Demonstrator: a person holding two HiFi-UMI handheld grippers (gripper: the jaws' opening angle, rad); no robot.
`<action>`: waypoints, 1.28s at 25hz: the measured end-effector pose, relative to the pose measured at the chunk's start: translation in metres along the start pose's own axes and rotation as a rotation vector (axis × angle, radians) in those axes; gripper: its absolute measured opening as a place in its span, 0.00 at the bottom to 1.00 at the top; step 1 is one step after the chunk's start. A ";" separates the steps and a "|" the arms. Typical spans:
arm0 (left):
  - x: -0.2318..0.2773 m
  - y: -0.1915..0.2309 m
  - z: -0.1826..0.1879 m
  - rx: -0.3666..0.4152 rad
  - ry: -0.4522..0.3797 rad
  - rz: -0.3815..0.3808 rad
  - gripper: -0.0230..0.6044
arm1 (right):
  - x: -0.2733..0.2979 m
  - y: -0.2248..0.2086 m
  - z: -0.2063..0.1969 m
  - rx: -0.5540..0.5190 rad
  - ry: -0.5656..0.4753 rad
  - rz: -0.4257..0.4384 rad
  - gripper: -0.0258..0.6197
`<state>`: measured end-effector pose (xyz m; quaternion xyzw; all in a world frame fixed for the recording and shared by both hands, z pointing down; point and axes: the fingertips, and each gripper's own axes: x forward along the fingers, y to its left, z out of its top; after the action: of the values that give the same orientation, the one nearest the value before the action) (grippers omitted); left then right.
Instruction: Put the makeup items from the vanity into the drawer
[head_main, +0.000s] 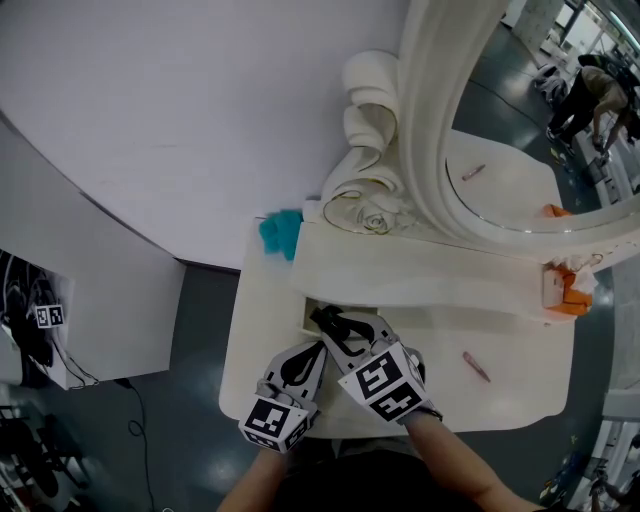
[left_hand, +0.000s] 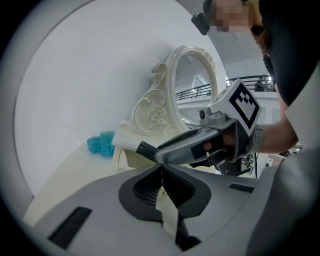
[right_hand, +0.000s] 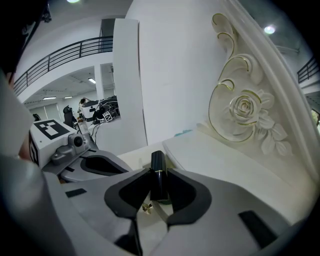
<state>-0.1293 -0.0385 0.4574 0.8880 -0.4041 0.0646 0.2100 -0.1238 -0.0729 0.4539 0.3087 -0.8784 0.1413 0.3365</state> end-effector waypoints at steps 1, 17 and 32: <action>0.000 0.001 0.000 -0.001 0.000 0.000 0.06 | 0.001 -0.001 0.000 -0.009 0.004 -0.002 0.21; -0.002 0.008 0.001 -0.008 -0.005 0.013 0.06 | 0.012 -0.004 -0.003 -0.038 0.042 -0.015 0.21; -0.005 0.009 0.001 -0.009 -0.004 0.018 0.06 | 0.012 -0.002 -0.002 -0.047 0.043 -0.021 0.21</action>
<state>-0.1399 -0.0405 0.4579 0.8834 -0.4128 0.0630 0.2126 -0.1285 -0.0794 0.4638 0.3067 -0.8708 0.1239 0.3638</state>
